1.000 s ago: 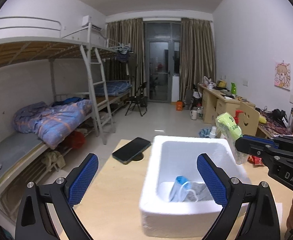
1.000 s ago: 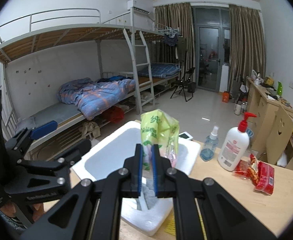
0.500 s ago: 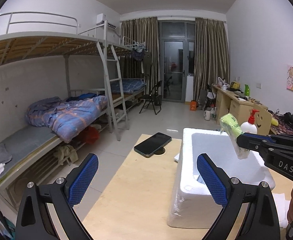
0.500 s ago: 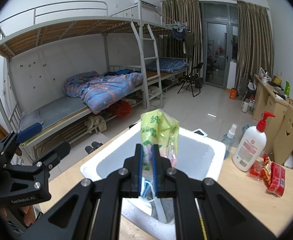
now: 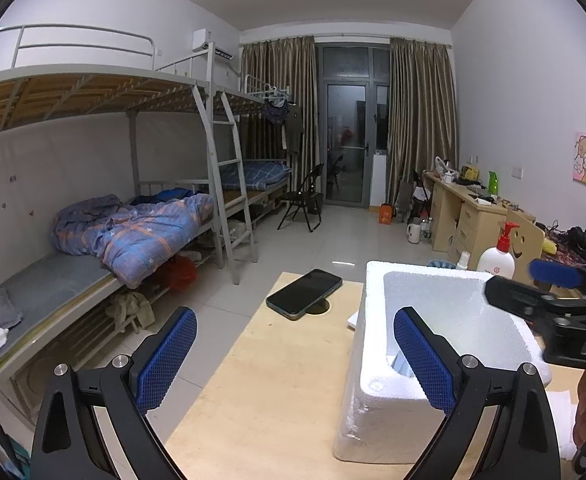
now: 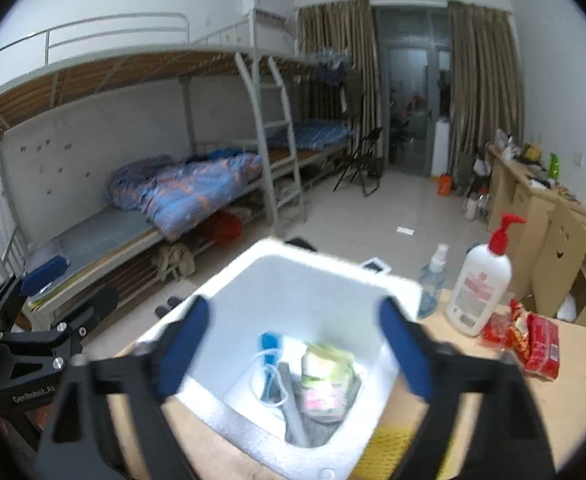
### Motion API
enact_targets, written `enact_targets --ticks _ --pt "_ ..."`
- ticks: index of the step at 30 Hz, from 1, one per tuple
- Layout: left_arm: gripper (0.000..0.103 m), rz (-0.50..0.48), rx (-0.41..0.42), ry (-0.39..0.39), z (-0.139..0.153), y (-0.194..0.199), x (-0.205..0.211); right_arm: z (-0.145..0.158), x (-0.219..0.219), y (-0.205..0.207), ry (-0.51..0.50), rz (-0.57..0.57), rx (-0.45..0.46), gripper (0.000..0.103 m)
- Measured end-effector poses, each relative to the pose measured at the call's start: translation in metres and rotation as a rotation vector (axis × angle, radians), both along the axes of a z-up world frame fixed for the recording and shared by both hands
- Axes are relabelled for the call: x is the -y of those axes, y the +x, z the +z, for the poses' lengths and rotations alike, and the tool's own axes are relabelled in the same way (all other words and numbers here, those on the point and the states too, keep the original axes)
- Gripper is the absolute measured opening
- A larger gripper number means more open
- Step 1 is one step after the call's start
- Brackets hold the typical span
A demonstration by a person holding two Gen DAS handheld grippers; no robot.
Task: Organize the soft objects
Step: 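Withdraw both tools from the foam box back over the table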
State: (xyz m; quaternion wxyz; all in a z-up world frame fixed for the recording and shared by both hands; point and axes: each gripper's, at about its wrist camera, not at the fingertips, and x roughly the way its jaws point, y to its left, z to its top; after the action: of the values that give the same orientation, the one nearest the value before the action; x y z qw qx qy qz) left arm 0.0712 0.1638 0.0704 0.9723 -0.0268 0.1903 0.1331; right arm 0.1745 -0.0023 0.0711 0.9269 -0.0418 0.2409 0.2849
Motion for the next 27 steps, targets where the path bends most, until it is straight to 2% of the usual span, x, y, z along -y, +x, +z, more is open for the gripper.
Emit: enact_targets --ticks 3,7,15,27 --pt "0.099 0.002 -0.001 0.001 0.0 0.0 0.0 0.001 0.003 -0.002 -0.007 -0.008 0.011 0.103" --pt "0.099 -0.006 0.0 0.0 0.001 0.001 0.003 -0.002 0.0 -0.001 -0.05 -0.022 -0.002 0.103" --pt "0.099 -0.024 -0.001 0.001 0.004 0.002 0.012 0.004 0.012 -0.006 -0.023 -0.034 0.004 0.103" --pt "0.099 -0.116 0.017 -0.006 0.012 -0.012 0.043 0.012 0.042 -0.032 0.003 -0.088 0.03 0.103"
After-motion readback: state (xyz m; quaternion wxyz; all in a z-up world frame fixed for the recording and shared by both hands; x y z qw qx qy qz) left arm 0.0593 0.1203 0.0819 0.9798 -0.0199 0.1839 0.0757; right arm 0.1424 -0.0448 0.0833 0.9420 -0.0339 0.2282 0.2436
